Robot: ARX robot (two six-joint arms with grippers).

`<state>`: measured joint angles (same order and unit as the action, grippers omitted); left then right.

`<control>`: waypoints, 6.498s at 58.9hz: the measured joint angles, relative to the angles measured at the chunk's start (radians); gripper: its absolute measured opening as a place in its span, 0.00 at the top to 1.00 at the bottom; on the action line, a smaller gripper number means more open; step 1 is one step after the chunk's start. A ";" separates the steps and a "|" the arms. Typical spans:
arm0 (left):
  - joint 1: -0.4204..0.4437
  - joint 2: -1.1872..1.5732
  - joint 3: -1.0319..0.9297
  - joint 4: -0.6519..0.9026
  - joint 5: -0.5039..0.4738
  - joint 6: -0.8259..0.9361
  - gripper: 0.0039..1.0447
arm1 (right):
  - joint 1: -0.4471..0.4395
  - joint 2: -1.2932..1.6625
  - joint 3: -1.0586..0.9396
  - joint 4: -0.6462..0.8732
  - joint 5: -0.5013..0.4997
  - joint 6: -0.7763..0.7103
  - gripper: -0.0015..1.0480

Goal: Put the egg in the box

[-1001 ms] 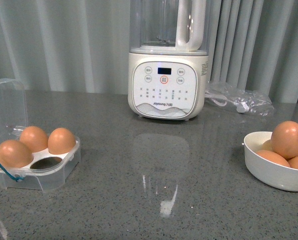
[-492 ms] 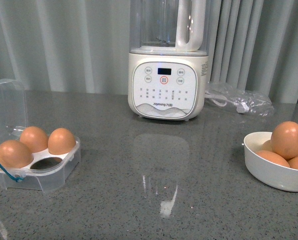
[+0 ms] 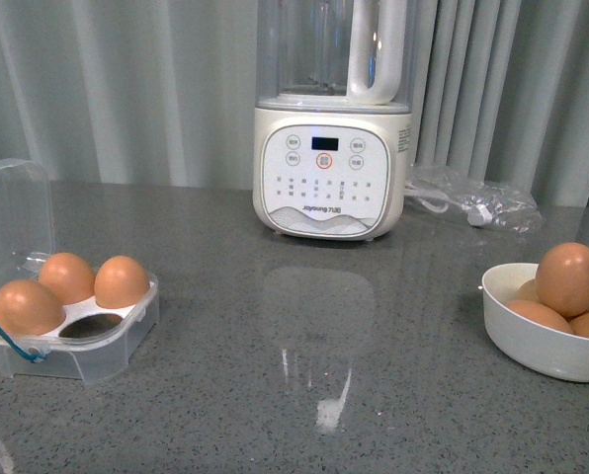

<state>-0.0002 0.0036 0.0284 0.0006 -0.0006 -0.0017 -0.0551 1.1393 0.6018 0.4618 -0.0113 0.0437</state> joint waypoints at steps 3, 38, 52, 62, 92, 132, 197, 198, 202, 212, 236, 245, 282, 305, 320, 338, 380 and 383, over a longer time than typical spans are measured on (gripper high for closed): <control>0.000 0.000 0.000 0.000 0.000 0.000 0.06 | 0.029 0.053 0.049 -0.030 -0.002 0.012 0.07; 0.000 0.000 0.000 0.000 0.000 0.000 0.06 | 0.179 0.336 0.211 -0.167 -0.032 -0.045 0.07; 0.000 0.000 0.000 0.000 0.000 0.000 0.06 | 0.168 0.340 0.198 -0.158 -0.042 -0.049 0.07; 0.000 0.000 0.000 0.000 0.000 0.000 0.06 | 0.159 0.340 0.154 -0.152 -0.044 -0.052 0.07; 0.000 0.000 0.000 0.000 0.000 0.000 0.06 | 0.136 0.365 0.119 -0.100 -0.077 -0.064 0.07; 0.000 0.000 0.000 0.000 0.000 0.000 0.06 | 0.132 0.335 0.121 -0.100 -0.093 -0.085 0.59; 0.000 0.000 0.000 0.000 0.000 0.000 0.06 | 0.349 0.352 0.372 -0.137 -0.104 -0.087 0.60; 0.000 0.000 0.000 0.000 0.000 0.000 0.06 | 0.364 0.365 0.379 -0.133 -0.103 -0.090 0.60; 0.000 0.000 0.000 0.000 0.000 0.000 0.06 | 0.417 0.401 0.398 -0.124 -0.103 -0.100 0.60; 0.000 0.000 0.000 0.000 0.000 0.000 0.06 | 0.543 0.473 0.439 -0.117 -0.135 -0.129 0.60; 0.000 0.000 0.000 0.000 0.000 0.000 0.06 | 0.632 0.617 0.575 -0.174 -0.222 -0.165 0.60; 0.000 0.000 0.000 0.000 0.000 0.000 0.06 | 0.644 0.643 0.614 -0.192 -0.261 -0.158 0.60; 0.000 0.000 0.000 0.000 0.000 0.000 0.06 | 0.719 0.727 0.679 -0.212 -0.374 -0.134 0.60; 0.000 0.000 0.000 0.000 0.000 0.000 0.06 | 0.734 0.771 0.714 -0.249 -0.366 -0.162 0.60; 0.000 0.000 0.000 0.000 0.000 0.000 0.06 | 0.737 0.786 0.725 -0.265 -0.365 -0.180 0.60; 0.000 0.000 0.000 0.000 0.000 0.000 0.06 | 0.738 0.799 0.729 -0.268 -0.363 -0.185 0.60; 0.000 0.000 0.000 0.000 0.000 0.000 0.06 | 0.721 0.794 0.734 -0.252 -0.334 -0.190 0.07; 0.000 0.000 0.000 0.000 0.000 0.000 0.06 | 0.715 0.788 0.731 -0.242 -0.327 -0.189 0.07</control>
<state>-0.0002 0.0036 0.0284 0.0006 -0.0006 -0.0021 0.6594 1.9270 1.3327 0.2195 -0.3386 -0.1452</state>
